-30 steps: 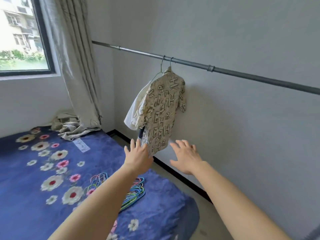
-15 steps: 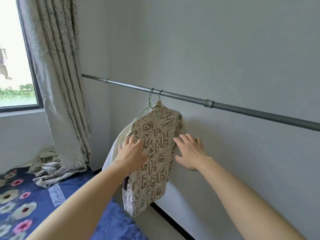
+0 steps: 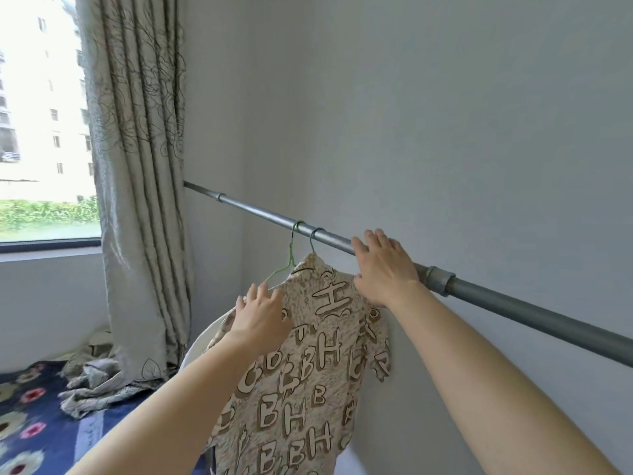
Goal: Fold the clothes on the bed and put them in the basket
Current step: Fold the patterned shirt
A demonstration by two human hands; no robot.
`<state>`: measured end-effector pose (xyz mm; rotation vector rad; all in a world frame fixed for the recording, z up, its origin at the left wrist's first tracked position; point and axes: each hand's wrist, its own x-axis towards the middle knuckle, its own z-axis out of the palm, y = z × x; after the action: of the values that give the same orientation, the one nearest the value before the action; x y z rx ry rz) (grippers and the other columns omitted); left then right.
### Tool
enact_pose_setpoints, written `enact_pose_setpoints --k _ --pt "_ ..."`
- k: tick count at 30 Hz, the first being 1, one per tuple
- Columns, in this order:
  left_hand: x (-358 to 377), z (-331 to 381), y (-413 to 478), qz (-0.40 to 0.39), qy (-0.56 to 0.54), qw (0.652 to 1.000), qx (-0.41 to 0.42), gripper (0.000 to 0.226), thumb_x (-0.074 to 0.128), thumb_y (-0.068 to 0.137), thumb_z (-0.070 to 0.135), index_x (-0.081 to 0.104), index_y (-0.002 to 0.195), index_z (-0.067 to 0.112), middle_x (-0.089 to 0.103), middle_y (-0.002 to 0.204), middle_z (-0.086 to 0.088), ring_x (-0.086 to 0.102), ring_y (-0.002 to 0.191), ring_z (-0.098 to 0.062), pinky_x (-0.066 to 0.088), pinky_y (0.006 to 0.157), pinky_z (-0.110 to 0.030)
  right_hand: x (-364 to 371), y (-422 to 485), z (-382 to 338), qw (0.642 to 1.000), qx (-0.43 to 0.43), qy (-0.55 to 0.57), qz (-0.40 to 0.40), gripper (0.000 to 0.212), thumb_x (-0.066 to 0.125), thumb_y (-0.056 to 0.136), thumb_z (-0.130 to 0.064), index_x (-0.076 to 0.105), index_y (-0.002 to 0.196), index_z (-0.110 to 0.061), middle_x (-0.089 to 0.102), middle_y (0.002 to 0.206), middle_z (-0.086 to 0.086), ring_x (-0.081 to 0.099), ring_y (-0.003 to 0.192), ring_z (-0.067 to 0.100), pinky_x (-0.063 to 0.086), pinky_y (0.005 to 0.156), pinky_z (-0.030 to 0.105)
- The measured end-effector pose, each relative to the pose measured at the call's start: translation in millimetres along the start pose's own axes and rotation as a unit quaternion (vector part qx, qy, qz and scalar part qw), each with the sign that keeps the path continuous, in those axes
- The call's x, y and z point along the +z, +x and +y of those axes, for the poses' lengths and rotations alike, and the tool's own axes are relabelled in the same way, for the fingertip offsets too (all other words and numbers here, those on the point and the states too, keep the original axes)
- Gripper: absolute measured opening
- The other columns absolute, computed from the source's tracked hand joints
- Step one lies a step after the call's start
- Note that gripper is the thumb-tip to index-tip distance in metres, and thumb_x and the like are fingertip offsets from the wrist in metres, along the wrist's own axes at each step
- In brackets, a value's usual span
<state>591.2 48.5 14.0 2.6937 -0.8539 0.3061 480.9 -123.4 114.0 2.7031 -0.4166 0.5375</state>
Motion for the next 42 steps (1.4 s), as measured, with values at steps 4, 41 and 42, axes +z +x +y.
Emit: enact_pose_setpoints --k 4,41,42 --pt "12 -3 25 0.024 0.008 0.999 -0.037 0.054 0.049 0.092 0.04 0.034 0.138 0.015 0.04 0.142 -0.007 0.034 0.134 -0.028 0.028 0.112 -0.045 12 27 4 0.999 0.048 -0.006 0.018 0.04 0.048 0.097 -0.027 0.04 0.132 -0.009 0.055 0.095 0.005 0.051 0.071 0.02 0.04 0.059 0.031" --pt "-127 -148 -216 0.02 -0.338 0.939 -0.064 0.037 0.07 0.079 0.055 0.072 0.082 0.018 0.056 0.062 -0.012 0.046 0.052 -0.017 0.041 0.054 -0.026 -43 -61 -184 0.829 -0.204 0.52 0.032 0.015 0.07 0.084 -0.012 0.057 0.075 -0.015 0.058 0.064 -0.001 0.048 0.057 0.007 0.039 0.056 0.021" --pt "-142 -161 -231 -0.056 -0.365 0.928 -0.056 0.043 0.071 0.077 0.059 0.073 0.088 0.018 0.062 0.076 -0.019 0.053 0.062 -0.02 0.045 0.064 -0.032 -54 -69 -197 0.821 -0.227 0.522 0.041 0.018 0.069 0.084 -0.009 0.055 0.075 -0.017 0.057 0.063 -0.004 0.047 0.056 0.003 0.037 0.053 0.016"
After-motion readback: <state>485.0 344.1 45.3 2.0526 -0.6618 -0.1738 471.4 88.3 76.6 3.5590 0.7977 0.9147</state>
